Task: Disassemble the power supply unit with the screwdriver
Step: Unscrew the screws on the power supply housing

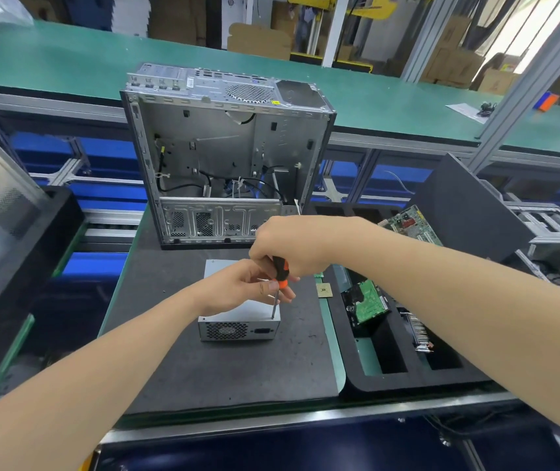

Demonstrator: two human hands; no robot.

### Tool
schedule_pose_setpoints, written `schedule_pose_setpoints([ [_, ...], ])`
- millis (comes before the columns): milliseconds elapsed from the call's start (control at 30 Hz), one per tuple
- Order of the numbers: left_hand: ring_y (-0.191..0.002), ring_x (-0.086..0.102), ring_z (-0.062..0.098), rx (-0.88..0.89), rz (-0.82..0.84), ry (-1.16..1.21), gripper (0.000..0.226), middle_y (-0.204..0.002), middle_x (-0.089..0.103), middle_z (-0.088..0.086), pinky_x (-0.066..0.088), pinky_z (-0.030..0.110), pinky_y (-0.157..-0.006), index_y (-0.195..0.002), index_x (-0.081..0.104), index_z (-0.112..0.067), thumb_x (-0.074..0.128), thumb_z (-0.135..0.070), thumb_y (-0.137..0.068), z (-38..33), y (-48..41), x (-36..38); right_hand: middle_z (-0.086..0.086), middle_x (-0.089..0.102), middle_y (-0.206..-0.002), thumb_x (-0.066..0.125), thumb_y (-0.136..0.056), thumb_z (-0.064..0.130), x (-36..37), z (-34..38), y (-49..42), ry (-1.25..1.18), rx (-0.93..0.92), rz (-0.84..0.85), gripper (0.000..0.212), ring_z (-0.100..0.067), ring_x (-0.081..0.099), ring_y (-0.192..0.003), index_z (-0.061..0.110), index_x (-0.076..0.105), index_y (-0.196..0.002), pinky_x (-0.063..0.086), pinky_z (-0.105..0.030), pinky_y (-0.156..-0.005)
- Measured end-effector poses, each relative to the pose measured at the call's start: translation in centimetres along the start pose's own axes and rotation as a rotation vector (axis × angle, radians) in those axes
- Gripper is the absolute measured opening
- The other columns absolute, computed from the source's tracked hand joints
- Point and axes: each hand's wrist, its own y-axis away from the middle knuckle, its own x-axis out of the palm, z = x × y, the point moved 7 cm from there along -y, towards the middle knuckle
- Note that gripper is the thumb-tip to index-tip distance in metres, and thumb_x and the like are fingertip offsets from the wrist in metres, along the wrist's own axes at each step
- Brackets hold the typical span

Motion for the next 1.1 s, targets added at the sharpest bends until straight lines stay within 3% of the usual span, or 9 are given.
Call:
schedule_pose_setpoints([
  [167, -0.115, 0.071, 0.03, 0.008, -0.015, 0.02, 0.026, -0.117, 0.076, 0.013, 0.058, 0.042, -0.102, -0.128, 0.068, -0.009, 0.059, -0.02, -0.106, 0.0, 0.1, 0.1, 0.001, 0.066, -0.096, 0.069, -0.078, 0.007, 0.3, 0.5, -0.1, 0.024, -0.008, -0.036, 0.02, -0.017, 0.058, -0.094, 0.019, 0.067, -0.094, 0.047, -0.03, -0.064],
  [267, -0.118, 0.07, 0.029, 0.009, 0.003, 0.009, 0.026, -0.119, 0.075, 0.013, 0.057, 0.042, -0.103, -0.129, 0.067, -0.008, 0.057, -0.019, -0.107, 0.0, 0.2, 0.2, 0.007, 0.065, -0.094, 0.072, -0.084, 0.038, -0.5, 0.9, 0.5, -0.048, -0.001, -0.051, 0.024, -0.017, 0.059, -0.098, 0.023, 0.066, -0.102, 0.054, -0.036, -0.073],
  [333, -0.118, 0.07, 0.028, 0.022, 0.019, 0.002, 0.023, -0.12, 0.074, 0.011, 0.057, 0.041, -0.102, -0.128, 0.067, -0.012, 0.056, -0.017, -0.109, 0.0, 0.3, 0.4, 0.009, 0.062, -0.086, 0.064, -0.086, 0.061, -1.8, 0.6, 0.8, -0.102, 0.094, -0.137, 0.039, -0.02, 0.062, -0.091, 0.025, 0.063, -0.1, 0.051, -0.036, -0.064],
  [433, -0.12, 0.069, 0.029, 0.02, 0.007, -0.004, 0.021, -0.119, 0.074, 0.01, 0.057, 0.046, -0.105, -0.126, 0.069, -0.017, 0.055, -0.021, -0.11, -0.1, 0.3, 0.4, 0.002, 0.054, -0.076, 0.039, -0.091, 0.08, -2.6, -0.8, 1.4, -0.047, 0.425, -0.21, 0.067, -0.025, 0.062, -0.066, 0.018, 0.061, -0.085, 0.036, -0.029, -0.05],
  [567, -0.12, 0.069, 0.028, -0.001, 0.02, 0.005, 0.02, -0.118, 0.076, 0.009, 0.056, 0.048, -0.106, -0.124, 0.071, -0.027, 0.058, -0.027, -0.109, -0.1, 0.2, 0.4, -0.009, 0.07, -0.054, 0.035, -0.106, 0.05, 0.4, -0.9, 1.1, -0.293, 0.524, 0.078, 0.052, -0.026, 0.067, -0.042, 0.019, 0.058, -0.072, 0.06, -0.033, -0.053],
  [700, -0.12, 0.069, 0.024, 0.018, 0.064, 0.022, 0.028, -0.124, 0.074, 0.005, 0.056, 0.04, -0.104, -0.136, 0.064, -0.028, 0.058, -0.021, -0.109, -0.3, 0.4, 0.7, -0.003, 0.066, -0.046, 0.053, -0.095, 0.038, 0.1, -1.0, 0.3, -0.2, 0.366, 0.012, 0.039, -0.018, 0.058, -0.032, 0.01, 0.063, -0.07, 0.05, -0.022, -0.043],
  [833, -0.118, 0.069, 0.023, -0.014, 0.041, 0.044, 0.028, -0.123, 0.075, 0.01, 0.054, 0.042, -0.107, -0.136, 0.065, -0.017, 0.055, -0.018, -0.11, -0.2, 0.2, 0.6, 0.005, 0.069, -0.076, 0.065, -0.088, 0.03, -0.5, -0.4, 0.0, -0.023, 0.114, -0.008, 0.01, -0.014, 0.065, -0.068, 0.02, 0.067, -0.089, 0.046, -0.027, -0.052],
  [900, -0.116, 0.07, 0.022, -0.019, 0.035, 0.044, 0.028, -0.122, 0.075, 0.01, 0.054, 0.04, -0.106, -0.136, 0.064, -0.014, 0.055, -0.017, -0.11, -0.3, 0.3, 0.5, 0.006, 0.066, -0.086, 0.069, -0.081, 0.018, -0.7, 0.1, 0.1, 0.009, -0.003, -0.018, 0.013, -0.012, 0.058, -0.08, 0.022, 0.067, -0.093, 0.04, -0.028, -0.056],
  [1100, -0.119, 0.07, 0.026, -0.02, 0.032, 0.056, 0.027, -0.123, 0.075, 0.015, 0.055, 0.037, -0.105, -0.131, 0.066, -0.006, 0.06, -0.015, -0.106, -0.4, 0.3, 0.8, -0.002, 0.069, -0.09, 0.066, -0.078, 0.005, 0.6, 0.9, -0.2, 0.013, -0.095, -0.012, 0.016, -0.016, 0.063, -0.084, 0.018, 0.068, -0.088, 0.048, -0.027, -0.06],
])
